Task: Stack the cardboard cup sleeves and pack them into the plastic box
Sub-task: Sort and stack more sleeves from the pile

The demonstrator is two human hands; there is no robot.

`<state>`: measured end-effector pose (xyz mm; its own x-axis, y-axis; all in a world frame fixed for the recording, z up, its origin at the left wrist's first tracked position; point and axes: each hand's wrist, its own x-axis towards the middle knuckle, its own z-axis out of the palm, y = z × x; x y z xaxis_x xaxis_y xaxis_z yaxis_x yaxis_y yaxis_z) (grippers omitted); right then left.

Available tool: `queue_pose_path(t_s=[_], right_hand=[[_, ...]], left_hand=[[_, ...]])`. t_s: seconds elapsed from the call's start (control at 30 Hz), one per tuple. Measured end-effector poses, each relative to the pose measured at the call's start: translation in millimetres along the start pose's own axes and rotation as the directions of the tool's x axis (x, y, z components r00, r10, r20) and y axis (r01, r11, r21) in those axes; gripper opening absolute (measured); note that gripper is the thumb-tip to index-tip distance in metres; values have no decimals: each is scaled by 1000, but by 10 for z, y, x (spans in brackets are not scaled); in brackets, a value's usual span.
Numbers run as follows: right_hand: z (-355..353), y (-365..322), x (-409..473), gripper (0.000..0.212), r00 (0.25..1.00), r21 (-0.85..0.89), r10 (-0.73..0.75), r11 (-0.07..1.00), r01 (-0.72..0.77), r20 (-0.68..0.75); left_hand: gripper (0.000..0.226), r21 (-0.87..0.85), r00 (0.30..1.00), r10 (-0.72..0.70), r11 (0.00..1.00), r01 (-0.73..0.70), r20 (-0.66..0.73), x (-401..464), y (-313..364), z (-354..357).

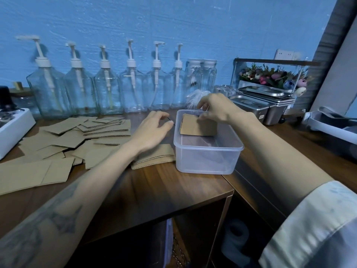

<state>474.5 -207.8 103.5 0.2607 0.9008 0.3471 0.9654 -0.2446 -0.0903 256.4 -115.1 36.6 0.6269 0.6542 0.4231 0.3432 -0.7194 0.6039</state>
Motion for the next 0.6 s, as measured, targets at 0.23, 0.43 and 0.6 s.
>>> queue_pose_path(t_s=[0.23, 0.43, 0.6], right_hand=[[-123, -550, 72, 38, 994, 99, -108, 989, 108, -2], [-76, -1508, 190, 48, 957, 219, -282, 940, 261, 68], [191, -2242, 225, 47, 919, 267, -382, 899, 347, 95]], left_hand=[[60, 321, 1000, -12, 947, 4, 20, -87, -276, -567], [56, 483, 998, -58, 874, 61, -22, -421, -592, -1184], [53, 538, 987, -158, 829, 150, -31, -821, -926, -1621]])
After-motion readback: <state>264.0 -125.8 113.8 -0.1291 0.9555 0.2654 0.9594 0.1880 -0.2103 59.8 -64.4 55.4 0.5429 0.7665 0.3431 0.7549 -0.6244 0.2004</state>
